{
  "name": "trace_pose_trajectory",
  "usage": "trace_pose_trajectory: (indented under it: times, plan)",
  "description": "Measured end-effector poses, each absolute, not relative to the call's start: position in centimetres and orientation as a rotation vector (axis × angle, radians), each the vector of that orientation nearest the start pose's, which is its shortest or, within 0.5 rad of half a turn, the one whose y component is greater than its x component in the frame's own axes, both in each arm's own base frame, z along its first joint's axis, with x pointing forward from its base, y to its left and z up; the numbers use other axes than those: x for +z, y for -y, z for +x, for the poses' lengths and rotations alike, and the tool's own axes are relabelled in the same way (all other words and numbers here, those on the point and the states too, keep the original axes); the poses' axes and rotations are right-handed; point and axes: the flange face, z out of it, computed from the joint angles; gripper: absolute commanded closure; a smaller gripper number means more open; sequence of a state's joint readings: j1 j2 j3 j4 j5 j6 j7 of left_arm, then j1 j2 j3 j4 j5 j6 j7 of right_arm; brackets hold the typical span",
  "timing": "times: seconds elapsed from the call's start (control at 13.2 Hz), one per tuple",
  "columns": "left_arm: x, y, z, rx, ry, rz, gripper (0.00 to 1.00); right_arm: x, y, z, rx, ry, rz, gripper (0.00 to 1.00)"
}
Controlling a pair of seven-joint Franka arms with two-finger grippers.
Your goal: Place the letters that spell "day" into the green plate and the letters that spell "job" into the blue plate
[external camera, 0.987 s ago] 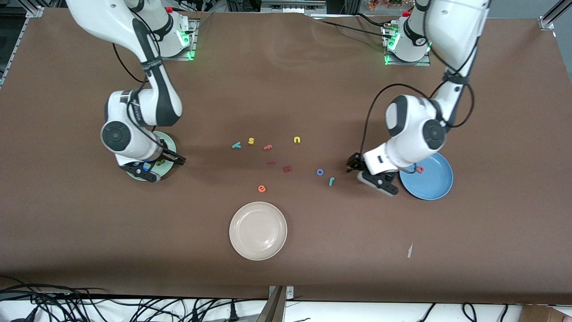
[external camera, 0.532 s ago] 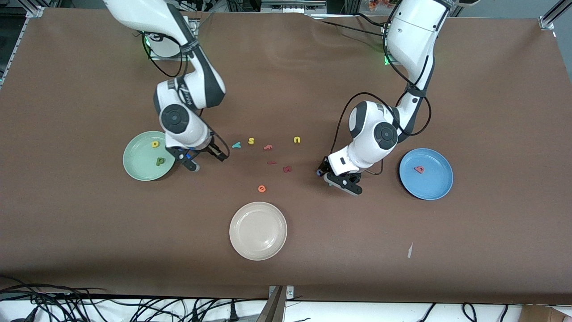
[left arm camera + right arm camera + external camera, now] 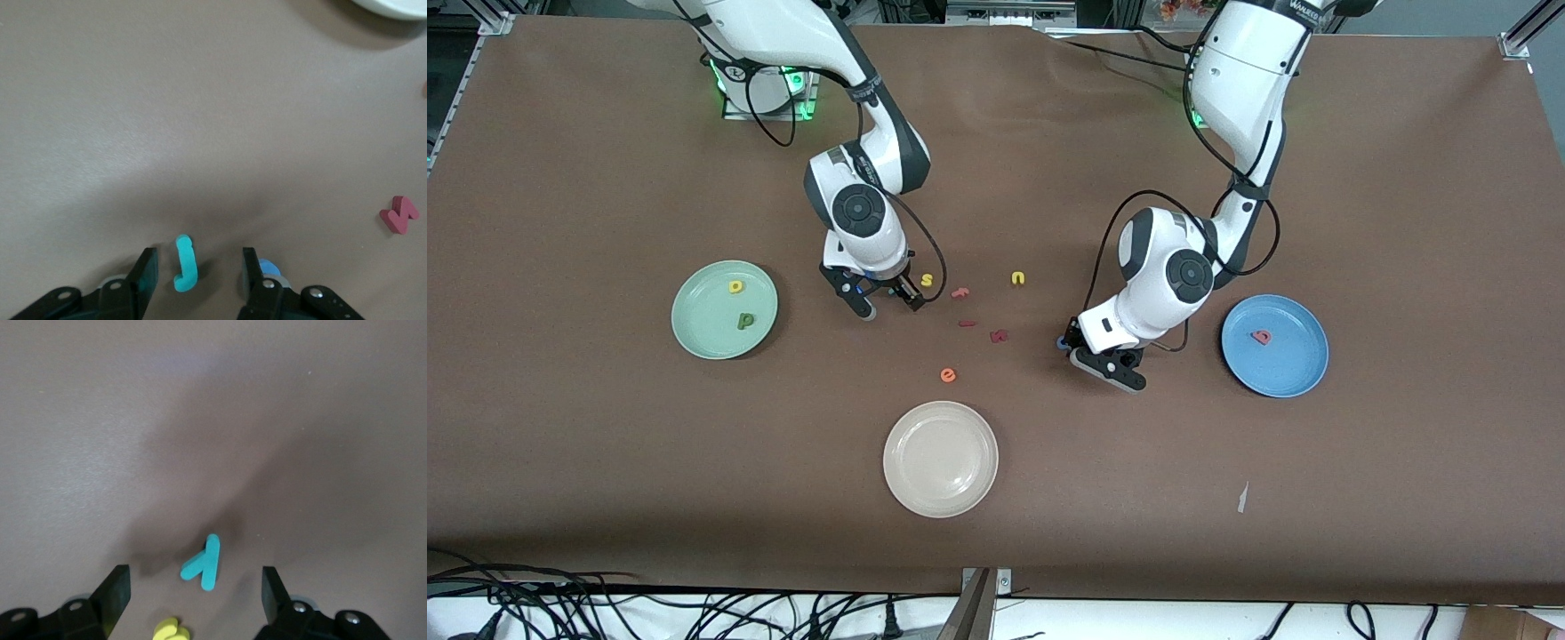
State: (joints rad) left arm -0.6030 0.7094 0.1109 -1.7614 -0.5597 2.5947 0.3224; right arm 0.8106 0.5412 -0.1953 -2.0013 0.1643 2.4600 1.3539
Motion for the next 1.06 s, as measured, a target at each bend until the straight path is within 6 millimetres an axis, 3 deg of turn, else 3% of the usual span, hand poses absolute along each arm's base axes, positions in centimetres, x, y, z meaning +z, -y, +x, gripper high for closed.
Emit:
trace_pose_trajectory:
  times: [0.08,0.15,0.3,0.38,0.61,0.91,1.06]
  plan:
    - [17.1,31.6,59.1,-0.187,-0.657,-3.329,0.41,17.9,-34.6,48.8,0.054,-1.324,-2.913,0.26]
    - [16.8,31.7,59.0,-0.202,-0.657,-3.323,0.50,17.8,-34.5,48.8,0.052,-1.329,-2.912,0.34]
    - [16.6,31.6,59.1,-0.215,-0.652,-3.318,0.82,17.7,-34.5,48.8,0.051,-1.334,-2.911,0.56]
    - [16.6,31.5,59.2,-0.219,-0.651,-3.316,0.89,17.7,-34.5,48.8,0.051,-1.334,-2.911,0.64]
    - [16.8,31.7,59.2,-0.225,-0.655,-3.317,1.00,17.8,-34.6,48.9,0.044,-1.331,-2.905,0.90]
    - [17.3,31.0,59.9,-0.250,-0.644,-3.306,1.00,17.8,-34.6,48.9,0.043,-1.331,-2.904,0.92]
    - [19.4,28.7,61.3,-0.270,-0.615,-3.296,1.00,18.2,-34.3,49.3,0.035,-1.330,-2.903,0.92]
